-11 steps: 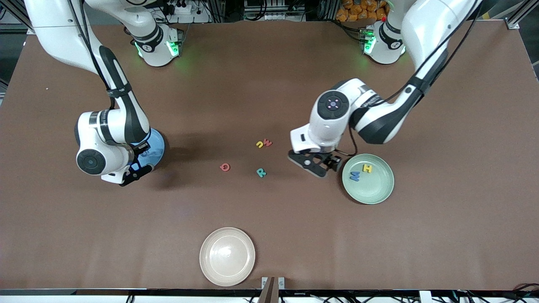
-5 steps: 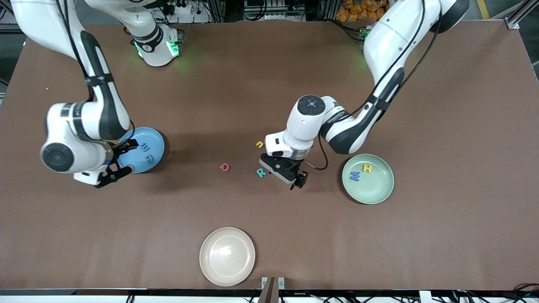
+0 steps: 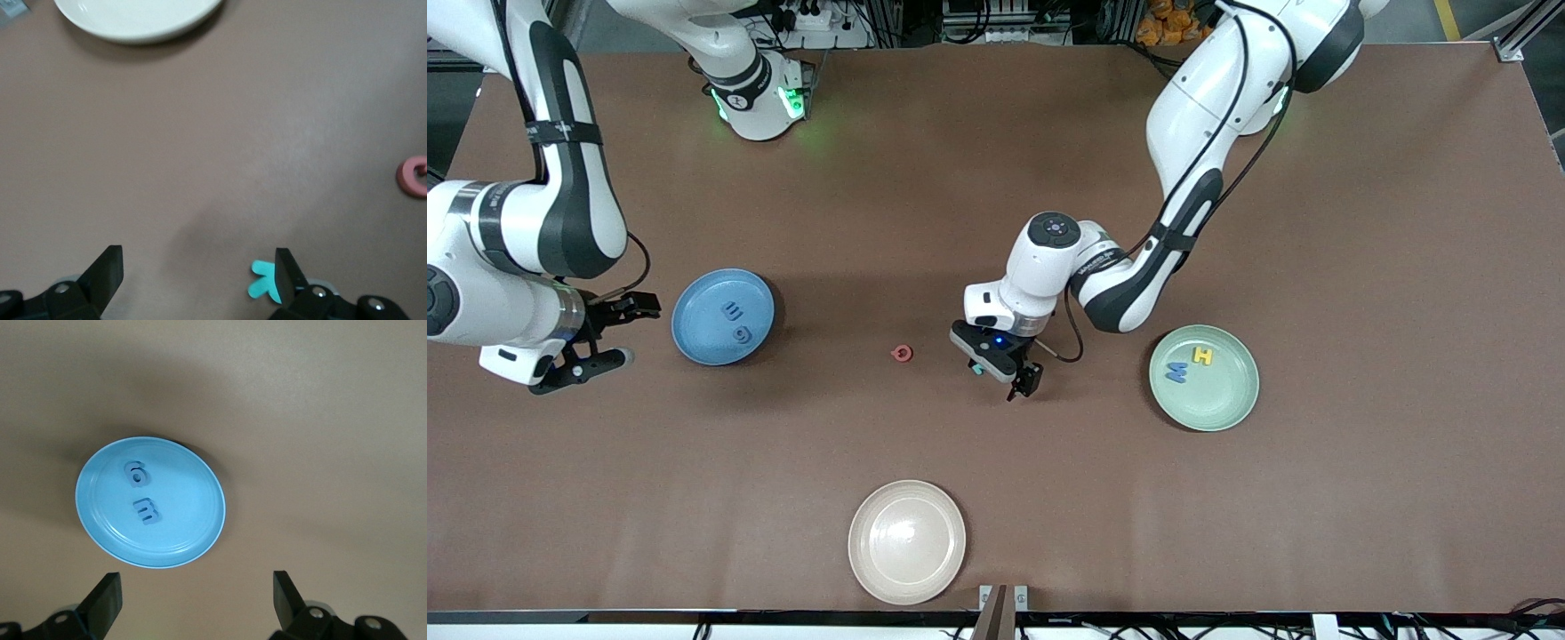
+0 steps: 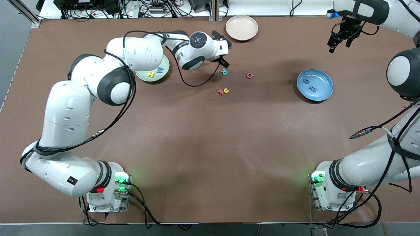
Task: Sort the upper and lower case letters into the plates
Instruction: 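Release the g onto the blue plate while the left gripper reaches the R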
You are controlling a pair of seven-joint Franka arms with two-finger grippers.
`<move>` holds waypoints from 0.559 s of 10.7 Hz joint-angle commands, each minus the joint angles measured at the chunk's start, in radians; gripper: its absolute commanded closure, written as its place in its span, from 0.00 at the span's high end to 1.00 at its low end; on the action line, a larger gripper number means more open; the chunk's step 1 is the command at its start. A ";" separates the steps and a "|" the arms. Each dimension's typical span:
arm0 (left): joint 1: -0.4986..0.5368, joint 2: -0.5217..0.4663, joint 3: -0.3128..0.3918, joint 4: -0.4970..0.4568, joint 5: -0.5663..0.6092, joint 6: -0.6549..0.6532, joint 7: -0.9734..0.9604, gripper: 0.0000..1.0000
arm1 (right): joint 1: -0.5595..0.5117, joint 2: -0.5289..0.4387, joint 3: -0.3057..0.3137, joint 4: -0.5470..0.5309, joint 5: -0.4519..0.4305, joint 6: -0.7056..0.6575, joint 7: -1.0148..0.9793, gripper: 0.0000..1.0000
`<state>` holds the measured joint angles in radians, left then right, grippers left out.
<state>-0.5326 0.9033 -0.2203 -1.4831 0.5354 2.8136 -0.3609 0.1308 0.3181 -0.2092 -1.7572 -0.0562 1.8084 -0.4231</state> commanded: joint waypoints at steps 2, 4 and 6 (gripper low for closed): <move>-0.033 0.034 0.016 0.020 0.009 0.018 -0.027 1.00 | -0.013 -0.016 -0.022 0.001 0.016 -0.029 -0.084 1.00; -0.043 0.046 0.016 0.023 0.008 0.020 -0.030 1.00 | -0.013 -0.016 -0.022 0.001 0.016 -0.027 -0.086 1.00; -0.061 0.049 0.018 0.023 0.014 0.020 -0.055 1.00 | -0.013 -0.014 -0.024 -0.001 0.016 -0.027 -0.088 1.00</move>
<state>-0.5709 0.9398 -0.2188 -1.4827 0.5354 2.8232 -0.3799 0.1261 0.3180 -0.2353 -1.7565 -0.0561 1.7944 -0.4869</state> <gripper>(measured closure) 0.000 0.000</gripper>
